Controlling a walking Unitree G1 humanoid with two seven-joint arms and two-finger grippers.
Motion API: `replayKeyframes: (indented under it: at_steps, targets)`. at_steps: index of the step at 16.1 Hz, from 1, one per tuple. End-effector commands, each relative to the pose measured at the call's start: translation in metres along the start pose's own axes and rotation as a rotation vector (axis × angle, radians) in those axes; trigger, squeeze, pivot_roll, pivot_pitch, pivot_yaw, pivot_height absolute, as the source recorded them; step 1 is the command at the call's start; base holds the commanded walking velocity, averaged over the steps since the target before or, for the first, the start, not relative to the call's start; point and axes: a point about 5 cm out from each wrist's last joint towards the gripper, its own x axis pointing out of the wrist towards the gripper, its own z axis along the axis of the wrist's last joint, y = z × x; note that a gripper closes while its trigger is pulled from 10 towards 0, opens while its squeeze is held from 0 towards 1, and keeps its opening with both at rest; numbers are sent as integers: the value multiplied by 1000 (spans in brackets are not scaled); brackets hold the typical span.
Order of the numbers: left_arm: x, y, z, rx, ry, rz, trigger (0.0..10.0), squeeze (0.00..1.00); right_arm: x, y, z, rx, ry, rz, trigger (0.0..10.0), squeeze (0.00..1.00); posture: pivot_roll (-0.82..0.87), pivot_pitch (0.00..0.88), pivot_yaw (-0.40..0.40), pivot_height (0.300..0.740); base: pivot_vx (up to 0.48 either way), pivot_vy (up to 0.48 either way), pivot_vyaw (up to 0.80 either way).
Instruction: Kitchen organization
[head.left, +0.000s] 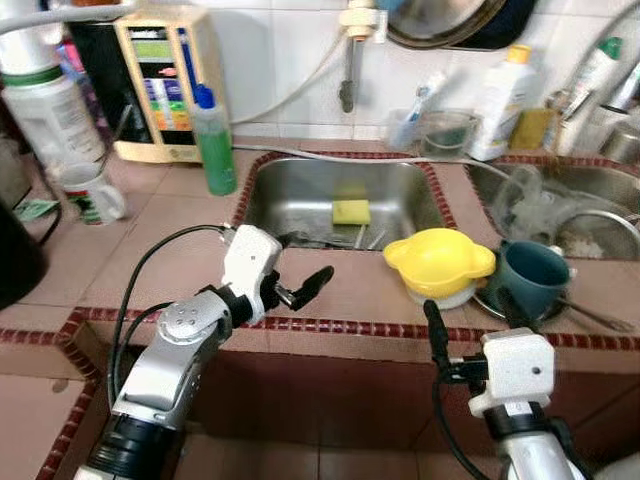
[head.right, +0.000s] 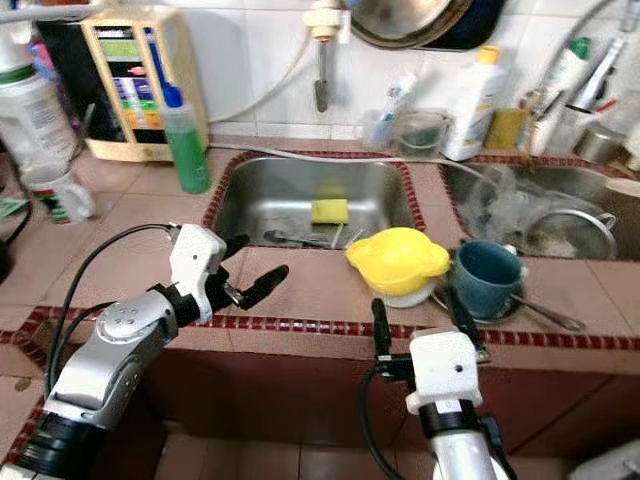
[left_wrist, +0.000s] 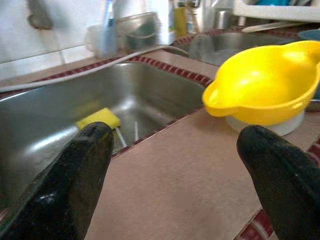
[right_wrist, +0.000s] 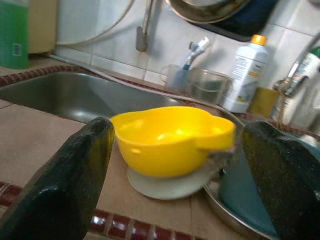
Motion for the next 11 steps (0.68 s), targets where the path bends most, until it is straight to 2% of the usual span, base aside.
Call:
replayKeyframes:
  at_steps: [1,6,11]
  targets:
    - [4,1,4,29,-4,-20,10000,0,-7,-3,3,11,-13,-38,10000,0,-226,38,69,740,0,0,0]
    - [11,2,-3,47,32,-62,10000,0,-21,-11,-5,17,35,-158,10000,0,-263,58,94,740,0,0,0]
    - [20,4,-4,53,41,-99,10000,0,-20,-16,-11,22,40,-215,10000,0,-266,55,93,740,0,0,0]
